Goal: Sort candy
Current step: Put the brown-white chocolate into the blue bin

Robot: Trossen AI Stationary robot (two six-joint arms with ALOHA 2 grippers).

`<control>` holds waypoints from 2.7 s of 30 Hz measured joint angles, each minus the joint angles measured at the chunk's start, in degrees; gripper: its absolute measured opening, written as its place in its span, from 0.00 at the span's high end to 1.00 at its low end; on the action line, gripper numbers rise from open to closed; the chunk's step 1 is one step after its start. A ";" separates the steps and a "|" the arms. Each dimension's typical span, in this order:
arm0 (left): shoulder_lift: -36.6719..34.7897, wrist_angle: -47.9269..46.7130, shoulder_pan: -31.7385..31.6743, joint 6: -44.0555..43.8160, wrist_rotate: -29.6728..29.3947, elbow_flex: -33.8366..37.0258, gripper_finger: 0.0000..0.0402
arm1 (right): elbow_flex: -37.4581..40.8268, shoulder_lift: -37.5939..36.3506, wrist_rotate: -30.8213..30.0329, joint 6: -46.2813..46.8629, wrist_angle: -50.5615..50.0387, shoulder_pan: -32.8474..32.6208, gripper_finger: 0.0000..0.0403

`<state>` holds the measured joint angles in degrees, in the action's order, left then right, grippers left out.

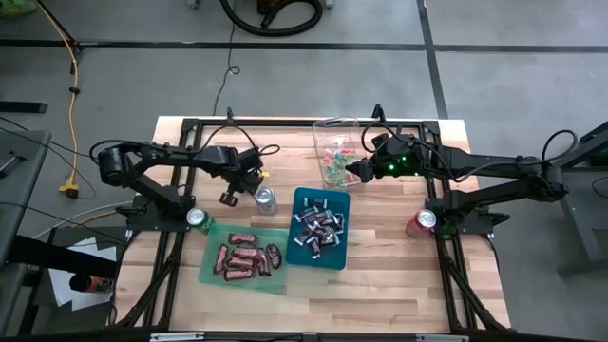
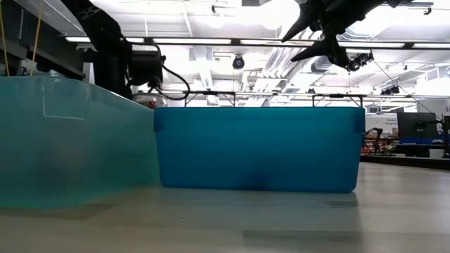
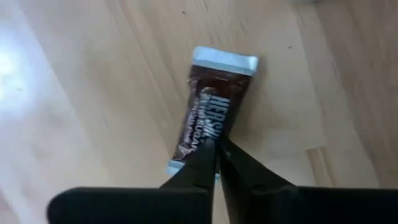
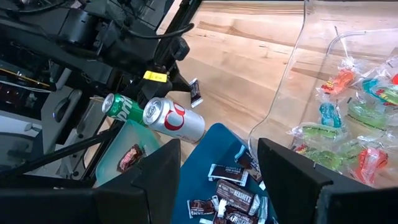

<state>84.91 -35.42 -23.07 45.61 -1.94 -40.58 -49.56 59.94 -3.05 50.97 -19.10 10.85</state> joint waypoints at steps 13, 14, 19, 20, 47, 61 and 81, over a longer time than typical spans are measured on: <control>-9.17 -0.67 -1.71 -3.18 -1.31 -0.20 1.00 | 0.02 0.00 0.00 -1.82 -0.12 0.00 0.48; -9.06 -0.13 -1.71 -3.34 -1.29 -0.20 1.00 | 0.02 0.00 0.00 -1.93 -0.12 0.00 0.48; -6.86 1.85 -1.15 -1.45 -1.14 -0.20 0.94 | 0.02 0.00 0.00 -1.94 -0.14 0.00 0.48; -6.31 2.40 -0.96 -1.49 -1.16 -0.21 0.92 | 0.00 0.00 0.00 -1.95 -0.22 0.00 0.48; 4.99 4.18 -0.53 0.42 0.29 -0.59 0.60 | 0.02 0.00 -2.85 0.22 -0.91 0.00 0.48; -6.93 0.68 -5.76 -12.55 -1.81 -2.72 1.00 | 0.02 0.00 -2.56 -2.05 -1.39 0.00 0.48; -24.60 32.62 17.30 -46.87 -4.79 -3.76 1.00 | 0.02 0.00 -2.40 -6.49 -1.21 0.00 0.48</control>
<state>60.31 -2.81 -5.76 -1.26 -6.73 -44.34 -49.54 59.94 -5.45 44.47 -20.32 10.85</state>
